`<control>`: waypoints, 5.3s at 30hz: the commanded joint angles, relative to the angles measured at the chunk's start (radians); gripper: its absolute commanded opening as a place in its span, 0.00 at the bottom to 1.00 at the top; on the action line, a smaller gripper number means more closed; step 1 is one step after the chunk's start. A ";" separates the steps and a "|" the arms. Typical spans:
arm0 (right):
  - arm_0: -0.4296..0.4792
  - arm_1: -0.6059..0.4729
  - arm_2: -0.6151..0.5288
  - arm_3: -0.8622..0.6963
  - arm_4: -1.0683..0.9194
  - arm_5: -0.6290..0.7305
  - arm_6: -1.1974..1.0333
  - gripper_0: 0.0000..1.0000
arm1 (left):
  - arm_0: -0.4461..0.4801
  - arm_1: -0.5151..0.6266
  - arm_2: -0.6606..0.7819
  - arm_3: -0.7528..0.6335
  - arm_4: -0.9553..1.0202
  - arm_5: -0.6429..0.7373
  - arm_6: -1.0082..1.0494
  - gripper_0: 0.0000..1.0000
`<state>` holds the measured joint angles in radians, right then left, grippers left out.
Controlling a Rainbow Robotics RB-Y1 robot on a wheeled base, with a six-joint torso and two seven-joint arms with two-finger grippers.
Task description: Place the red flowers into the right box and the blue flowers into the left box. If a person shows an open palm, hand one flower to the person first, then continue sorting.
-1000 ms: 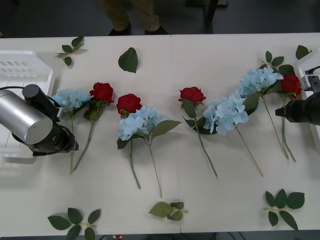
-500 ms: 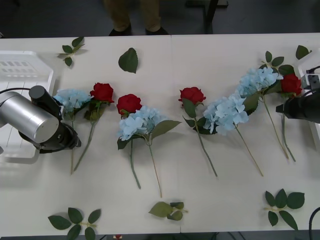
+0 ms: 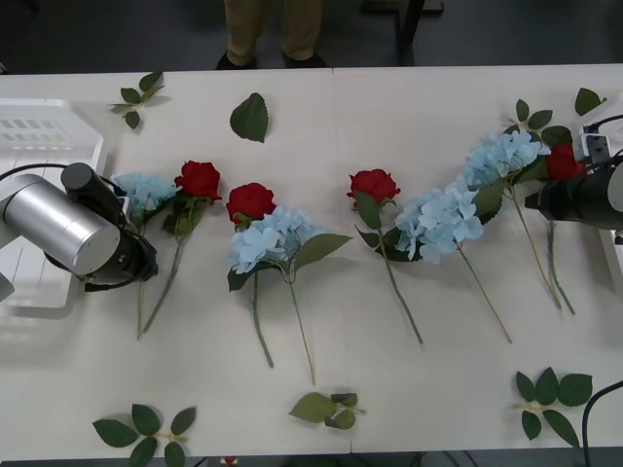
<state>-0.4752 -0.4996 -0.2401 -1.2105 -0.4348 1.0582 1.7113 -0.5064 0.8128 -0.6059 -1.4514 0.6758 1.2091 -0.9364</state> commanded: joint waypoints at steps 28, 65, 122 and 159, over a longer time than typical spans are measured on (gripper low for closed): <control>-0.154 0.039 0.053 0.229 0.077 -0.208 -0.091 1.00 | -0.081 0.019 0.003 -0.009 0.001 0.099 -0.050 0.00; -0.154 -0.008 -0.048 0.012 -0.142 0.151 -0.064 0.00 | -0.380 0.508 0.024 0.439 0.550 0.153 -0.480 0.00; -0.114 0.230 0.656 -1.037 0.619 0.089 -1.001 0.00 | -0.377 0.341 0.023 0.606 0.478 -0.023 -0.460 1.00; -0.309 0.329 0.775 -0.544 0.970 -0.201 -1.305 0.00 | -0.376 0.339 0.023 0.606 0.449 -0.022 -0.461 1.00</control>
<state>-0.7385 -0.1940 0.5368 -1.7365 0.5240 0.8691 0.4352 -0.8512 1.1465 -0.6057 -0.8437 1.1368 1.1948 -1.3906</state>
